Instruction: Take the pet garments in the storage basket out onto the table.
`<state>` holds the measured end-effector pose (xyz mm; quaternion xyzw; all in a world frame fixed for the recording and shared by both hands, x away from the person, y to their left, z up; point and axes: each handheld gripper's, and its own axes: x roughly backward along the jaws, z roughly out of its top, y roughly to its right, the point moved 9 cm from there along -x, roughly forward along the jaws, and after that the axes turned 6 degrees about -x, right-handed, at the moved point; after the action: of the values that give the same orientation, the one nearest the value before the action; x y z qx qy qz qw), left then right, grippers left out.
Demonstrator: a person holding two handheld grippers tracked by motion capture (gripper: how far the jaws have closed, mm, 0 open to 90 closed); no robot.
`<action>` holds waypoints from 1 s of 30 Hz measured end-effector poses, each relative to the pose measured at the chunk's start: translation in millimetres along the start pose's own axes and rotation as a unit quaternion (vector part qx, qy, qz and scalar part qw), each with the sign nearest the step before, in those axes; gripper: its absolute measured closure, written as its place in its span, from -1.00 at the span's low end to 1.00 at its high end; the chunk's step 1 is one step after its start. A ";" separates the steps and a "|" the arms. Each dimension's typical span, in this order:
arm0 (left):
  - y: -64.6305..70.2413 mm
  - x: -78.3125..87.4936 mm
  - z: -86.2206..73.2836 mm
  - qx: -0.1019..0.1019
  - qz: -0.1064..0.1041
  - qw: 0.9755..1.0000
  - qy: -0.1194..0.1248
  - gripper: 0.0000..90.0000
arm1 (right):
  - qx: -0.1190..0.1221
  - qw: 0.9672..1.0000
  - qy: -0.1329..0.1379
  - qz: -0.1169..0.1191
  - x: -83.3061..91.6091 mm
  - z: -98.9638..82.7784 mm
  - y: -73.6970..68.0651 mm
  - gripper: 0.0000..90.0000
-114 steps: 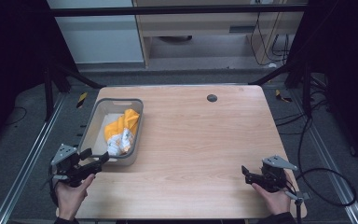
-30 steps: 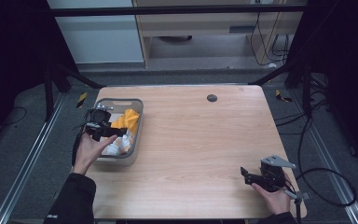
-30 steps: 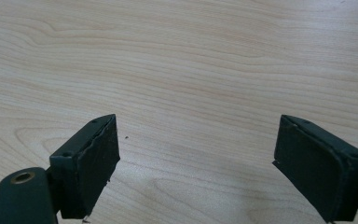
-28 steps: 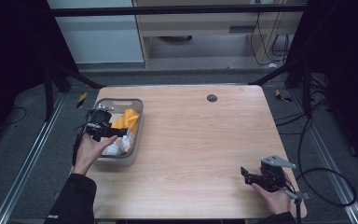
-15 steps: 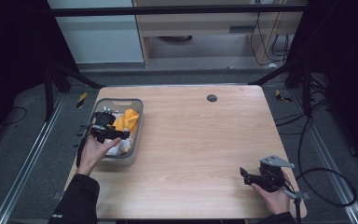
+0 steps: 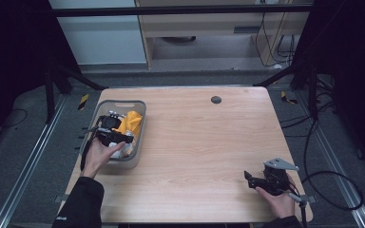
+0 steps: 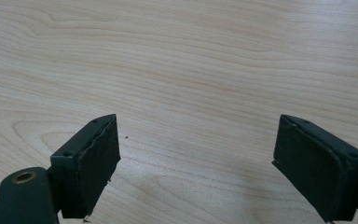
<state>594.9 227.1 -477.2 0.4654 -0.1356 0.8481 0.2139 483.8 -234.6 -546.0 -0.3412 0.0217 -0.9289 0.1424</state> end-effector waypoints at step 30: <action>-5.7 -15.5 -8.8 0.018 0.003 0.999 -0.030 0.77 | 0.000 1.000 -0.010 0.004 -1.7 -2.3 -1.7 -0.69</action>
<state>598.6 232.2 -494.8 0.4942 -0.1288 0.8365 0.1986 483.1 -232.6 -548.5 -0.3506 0.0220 -0.9248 0.1464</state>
